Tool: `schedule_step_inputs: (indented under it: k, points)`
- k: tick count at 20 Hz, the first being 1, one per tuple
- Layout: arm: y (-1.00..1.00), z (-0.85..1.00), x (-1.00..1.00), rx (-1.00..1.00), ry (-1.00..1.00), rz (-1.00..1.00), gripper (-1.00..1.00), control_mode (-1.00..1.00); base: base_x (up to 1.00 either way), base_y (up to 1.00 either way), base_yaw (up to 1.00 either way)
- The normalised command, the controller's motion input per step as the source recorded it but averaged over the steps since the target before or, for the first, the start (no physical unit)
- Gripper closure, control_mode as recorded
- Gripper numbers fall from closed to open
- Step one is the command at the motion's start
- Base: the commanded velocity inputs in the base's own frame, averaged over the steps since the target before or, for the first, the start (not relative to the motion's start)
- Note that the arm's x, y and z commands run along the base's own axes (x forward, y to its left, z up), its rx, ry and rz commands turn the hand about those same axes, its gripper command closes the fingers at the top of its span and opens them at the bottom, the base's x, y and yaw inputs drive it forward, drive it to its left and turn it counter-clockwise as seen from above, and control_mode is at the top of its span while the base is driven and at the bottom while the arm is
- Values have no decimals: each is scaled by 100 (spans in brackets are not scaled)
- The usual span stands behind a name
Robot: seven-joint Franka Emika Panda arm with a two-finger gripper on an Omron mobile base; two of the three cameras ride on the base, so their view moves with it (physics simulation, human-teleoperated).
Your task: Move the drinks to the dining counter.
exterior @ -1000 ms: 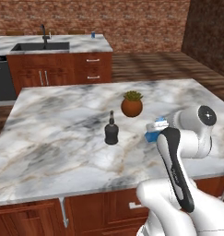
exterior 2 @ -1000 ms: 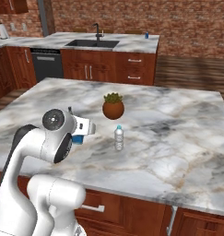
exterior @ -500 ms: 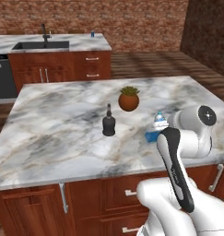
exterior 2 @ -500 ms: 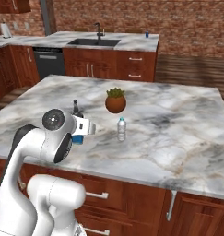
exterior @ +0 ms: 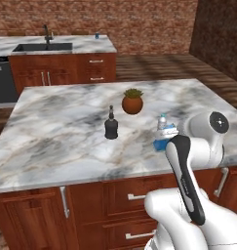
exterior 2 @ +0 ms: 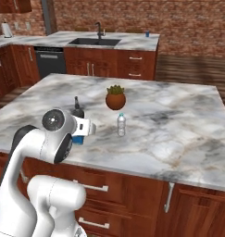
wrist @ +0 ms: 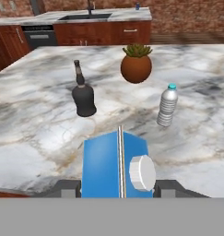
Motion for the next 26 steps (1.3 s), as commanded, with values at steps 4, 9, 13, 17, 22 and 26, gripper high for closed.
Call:
schedule_step_inputs:
  k: [4, 9, 13, 17, 22, 26]
  points:
    - [0, 0, 0, 0, 0, 0, 100, 100, -18, -47, 0]
    - [0, 0, 0, 0, 0, 0, 100, 100, -13, -55, 0]
    - [0, 0, 0, 0, 0, 0, 100, 100, -11, -57, 0]
    - [0, 0, 0, 0, 0, 0, 100, 100, -7, -55, 0]
    - [0, 0, 0, 0, 0, 0, 100, 100, -3, -56, 0]
    - [0, 0, 0, 0, 0, 0, 100, 100, 0, -58, 0]
